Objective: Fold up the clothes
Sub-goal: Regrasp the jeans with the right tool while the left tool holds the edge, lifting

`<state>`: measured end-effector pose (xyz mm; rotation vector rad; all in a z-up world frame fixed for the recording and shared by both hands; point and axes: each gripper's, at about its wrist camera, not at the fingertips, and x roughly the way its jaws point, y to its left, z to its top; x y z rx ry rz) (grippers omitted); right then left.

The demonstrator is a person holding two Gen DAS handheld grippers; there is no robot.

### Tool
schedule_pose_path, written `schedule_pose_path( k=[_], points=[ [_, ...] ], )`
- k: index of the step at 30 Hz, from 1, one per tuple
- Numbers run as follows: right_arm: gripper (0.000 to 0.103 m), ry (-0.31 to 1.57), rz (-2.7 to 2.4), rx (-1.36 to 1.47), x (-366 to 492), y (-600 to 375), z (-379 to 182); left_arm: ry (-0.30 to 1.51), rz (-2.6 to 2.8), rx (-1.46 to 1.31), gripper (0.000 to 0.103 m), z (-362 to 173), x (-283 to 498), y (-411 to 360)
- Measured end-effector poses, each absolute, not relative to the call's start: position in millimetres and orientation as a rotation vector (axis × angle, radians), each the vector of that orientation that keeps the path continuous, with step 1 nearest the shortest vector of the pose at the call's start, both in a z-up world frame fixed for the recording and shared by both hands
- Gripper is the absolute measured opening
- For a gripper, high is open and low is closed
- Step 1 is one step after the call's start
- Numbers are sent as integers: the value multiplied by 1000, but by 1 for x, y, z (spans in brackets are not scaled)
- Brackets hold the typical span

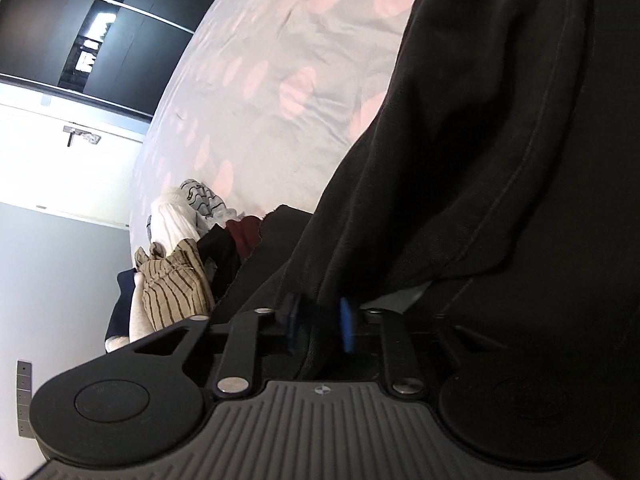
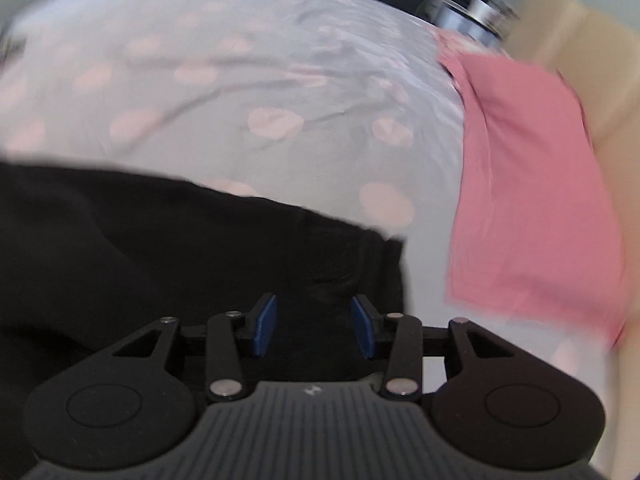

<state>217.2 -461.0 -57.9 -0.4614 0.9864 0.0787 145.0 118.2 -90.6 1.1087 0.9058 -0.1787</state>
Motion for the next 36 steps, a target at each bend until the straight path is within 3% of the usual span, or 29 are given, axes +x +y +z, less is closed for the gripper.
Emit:
schedule_pose_path(
  k=[3,13,18,27,31,35,36],
  points=[
    [52,1038,188,-679,247,-458,-64,964,-162,1045,12,-88,160,121],
    [51,1216,595,-1257,333,-437,-123,1088,-159,854,11,-96,205,139],
    [50,1246,814,-1310,363,-424,-135,1110,-161,851,11,-107,215,137],
    [49,1487,864,-1390,403,-399,-159,1118,-166,846,12,-106,215,136],
    [28,1578,712,-1321,411,-393,-159,1100,-169,852,12,-105,210,137],
    [21,1436,633,-1379,390,-395,-143,1104,-165,809,10,-97,211,141],
    [14,1399,597,-1355,386,-398,-133,1103,-161,785,9,-93,212,143]
  ],
)
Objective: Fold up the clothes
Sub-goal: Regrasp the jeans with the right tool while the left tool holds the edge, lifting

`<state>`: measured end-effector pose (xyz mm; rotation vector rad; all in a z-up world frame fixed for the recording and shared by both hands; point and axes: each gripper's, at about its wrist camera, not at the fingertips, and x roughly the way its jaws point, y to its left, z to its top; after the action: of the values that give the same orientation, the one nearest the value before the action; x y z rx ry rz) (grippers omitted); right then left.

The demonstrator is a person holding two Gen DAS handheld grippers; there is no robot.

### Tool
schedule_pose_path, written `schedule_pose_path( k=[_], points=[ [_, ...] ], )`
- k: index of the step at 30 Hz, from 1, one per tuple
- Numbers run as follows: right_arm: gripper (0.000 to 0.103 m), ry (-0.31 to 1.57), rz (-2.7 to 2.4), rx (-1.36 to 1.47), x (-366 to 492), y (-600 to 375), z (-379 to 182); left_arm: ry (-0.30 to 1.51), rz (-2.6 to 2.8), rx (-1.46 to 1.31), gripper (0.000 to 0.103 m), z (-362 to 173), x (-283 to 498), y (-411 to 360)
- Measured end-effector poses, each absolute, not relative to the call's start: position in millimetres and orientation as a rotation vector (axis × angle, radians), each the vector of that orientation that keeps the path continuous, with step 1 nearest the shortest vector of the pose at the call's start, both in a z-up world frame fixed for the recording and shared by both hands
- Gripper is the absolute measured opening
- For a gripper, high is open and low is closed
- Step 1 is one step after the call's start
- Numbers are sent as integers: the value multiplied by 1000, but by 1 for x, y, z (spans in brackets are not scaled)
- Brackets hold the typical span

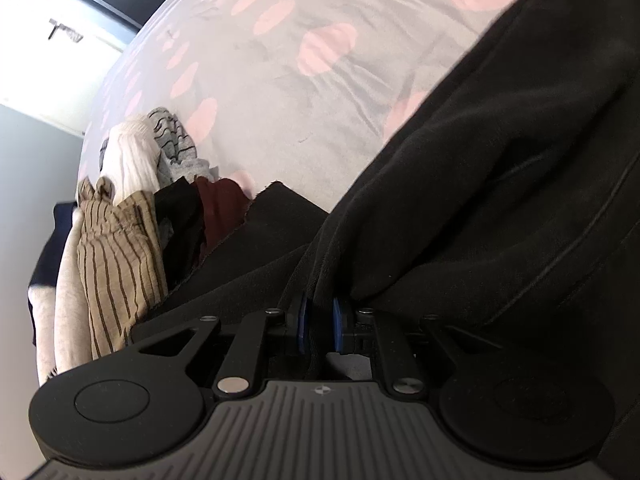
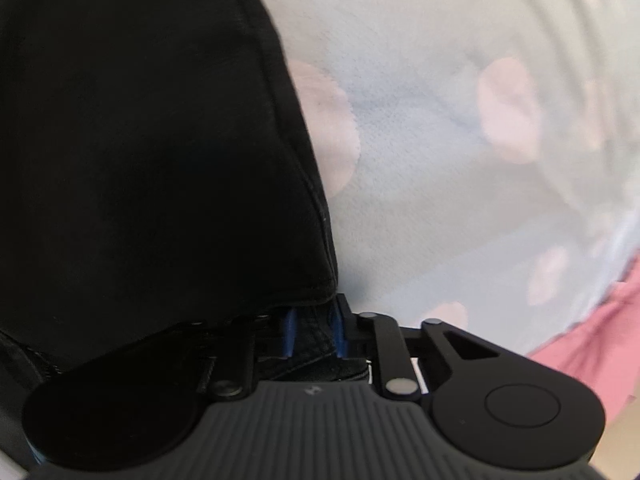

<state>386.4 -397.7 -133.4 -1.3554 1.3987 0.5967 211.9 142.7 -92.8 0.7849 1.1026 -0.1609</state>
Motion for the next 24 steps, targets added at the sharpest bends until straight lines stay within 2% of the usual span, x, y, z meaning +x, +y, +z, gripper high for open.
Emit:
schedule_pose_path(
  k=[2,6,11,15,19,24],
  points=[
    [8,1324,525,-1307,380,-403,-113,1092,-144,726,8,-83,212,148],
    [8,1191,402,-1229,366,-410,-70,1014,-89,602,7,-52,210,154],
    [7,1089,254,-1203,348,-412,-14,809,-10,500,6,3,201,155],
    [7,1014,61,-1077,340,-428,29,594,59,448,6,45,195,149],
    [7,919,-78,-958,307,-443,51,466,60,421,6,81,177,136],
    [7,866,-141,-847,229,-468,34,484,25,444,6,89,146,130]
  ],
)
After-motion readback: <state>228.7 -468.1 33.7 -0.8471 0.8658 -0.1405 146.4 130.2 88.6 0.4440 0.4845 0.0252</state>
